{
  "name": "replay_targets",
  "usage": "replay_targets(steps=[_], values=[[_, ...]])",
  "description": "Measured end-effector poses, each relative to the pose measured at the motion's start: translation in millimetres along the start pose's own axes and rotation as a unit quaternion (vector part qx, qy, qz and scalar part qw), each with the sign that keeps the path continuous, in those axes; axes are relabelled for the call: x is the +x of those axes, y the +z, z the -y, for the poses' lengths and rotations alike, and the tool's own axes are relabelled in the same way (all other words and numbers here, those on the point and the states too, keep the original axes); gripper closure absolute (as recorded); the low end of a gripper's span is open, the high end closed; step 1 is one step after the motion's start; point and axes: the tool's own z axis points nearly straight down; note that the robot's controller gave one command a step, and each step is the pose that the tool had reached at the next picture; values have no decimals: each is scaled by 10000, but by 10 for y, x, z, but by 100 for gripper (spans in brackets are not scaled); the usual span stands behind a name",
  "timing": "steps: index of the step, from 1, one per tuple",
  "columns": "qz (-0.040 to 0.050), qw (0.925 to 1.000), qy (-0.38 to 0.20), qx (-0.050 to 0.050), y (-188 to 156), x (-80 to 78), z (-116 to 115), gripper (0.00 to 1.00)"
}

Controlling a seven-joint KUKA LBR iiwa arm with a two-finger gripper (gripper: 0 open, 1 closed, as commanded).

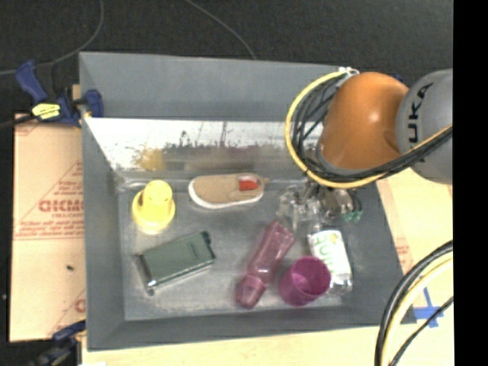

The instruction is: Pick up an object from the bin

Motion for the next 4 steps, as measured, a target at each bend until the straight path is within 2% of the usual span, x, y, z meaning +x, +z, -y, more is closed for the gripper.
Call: replay_targets(steps=[1,2,3,4], values=[[13,10000,-60,4,-146,-15,-18,100],[16,9969,785,1,-202,186,-59,100],[29,9911,-1333,9,343,680,328,0],[29,9911,-1332,9,343,679,328,0]])
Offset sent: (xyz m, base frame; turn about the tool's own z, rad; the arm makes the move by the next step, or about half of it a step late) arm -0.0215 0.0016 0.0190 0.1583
